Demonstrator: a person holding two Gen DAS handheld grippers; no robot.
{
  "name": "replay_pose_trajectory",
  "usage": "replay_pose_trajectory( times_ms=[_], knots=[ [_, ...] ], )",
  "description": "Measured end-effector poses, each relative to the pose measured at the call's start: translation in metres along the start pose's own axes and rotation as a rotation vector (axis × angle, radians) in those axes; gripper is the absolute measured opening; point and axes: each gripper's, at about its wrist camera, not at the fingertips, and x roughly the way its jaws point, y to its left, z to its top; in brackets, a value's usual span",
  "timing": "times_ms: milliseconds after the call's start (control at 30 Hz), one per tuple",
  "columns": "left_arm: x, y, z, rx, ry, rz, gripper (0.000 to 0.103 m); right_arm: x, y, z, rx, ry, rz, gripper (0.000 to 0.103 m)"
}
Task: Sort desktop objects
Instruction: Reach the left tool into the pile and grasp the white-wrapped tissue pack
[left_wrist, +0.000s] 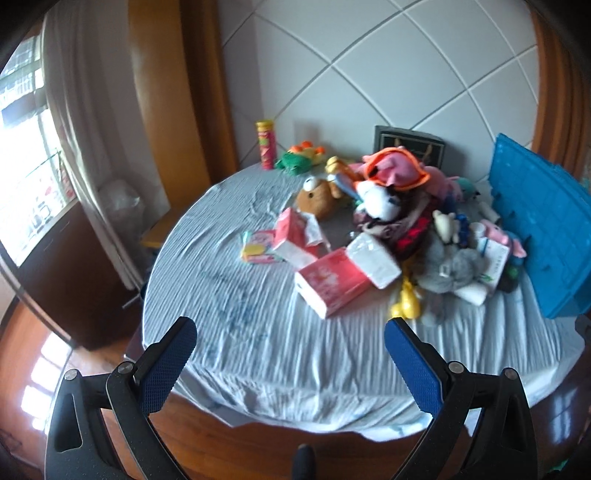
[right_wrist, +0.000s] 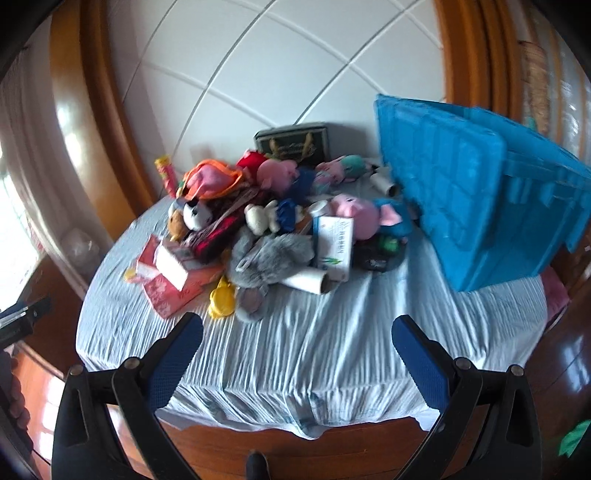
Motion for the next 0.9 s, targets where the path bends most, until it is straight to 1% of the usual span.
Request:
replay_pose_trajectory(
  times_ms=[133, 233, 367, 467, 633, 767, 900],
  knots=[
    [0.042, 0.009, 0.011, 0.012, 0.034, -0.023, 0.103, 0.033, 0.025, 0.008, -0.011, 0.025, 0.013, 0.103],
    [0.080, 0.007, 0.030, 0.036, 0.059, -0.062, 0.103, 0.062, 0.044, 0.021, -0.019, 0.053, -0.010, 0.103],
    [0.128, -0.010, 0.059, 0.071, 0.103, -0.133, 0.103, 0.098, 0.061, 0.043, 0.004, 0.083, -0.045, 0.103],
    [0.156, -0.032, 0.068, 0.105, 0.135, -0.161, 0.103, 0.123, 0.070, 0.051, 0.026, 0.106, -0.089, 0.103],
    [0.202, -0.070, 0.083, 0.162, 0.188, -0.208, 0.103, 0.158, 0.068, 0.046, 0.068, 0.176, -0.126, 0.103],
    [0.239, -0.100, 0.095, 0.207, 0.231, -0.246, 0.103, 0.174, 0.061, 0.044, 0.085, 0.212, -0.145, 0.103],
    [0.256, -0.121, 0.079, 0.244, 0.299, -0.256, 0.103, 0.190, 0.051, 0.045, 0.088, 0.234, -0.138, 0.103]
  ],
)
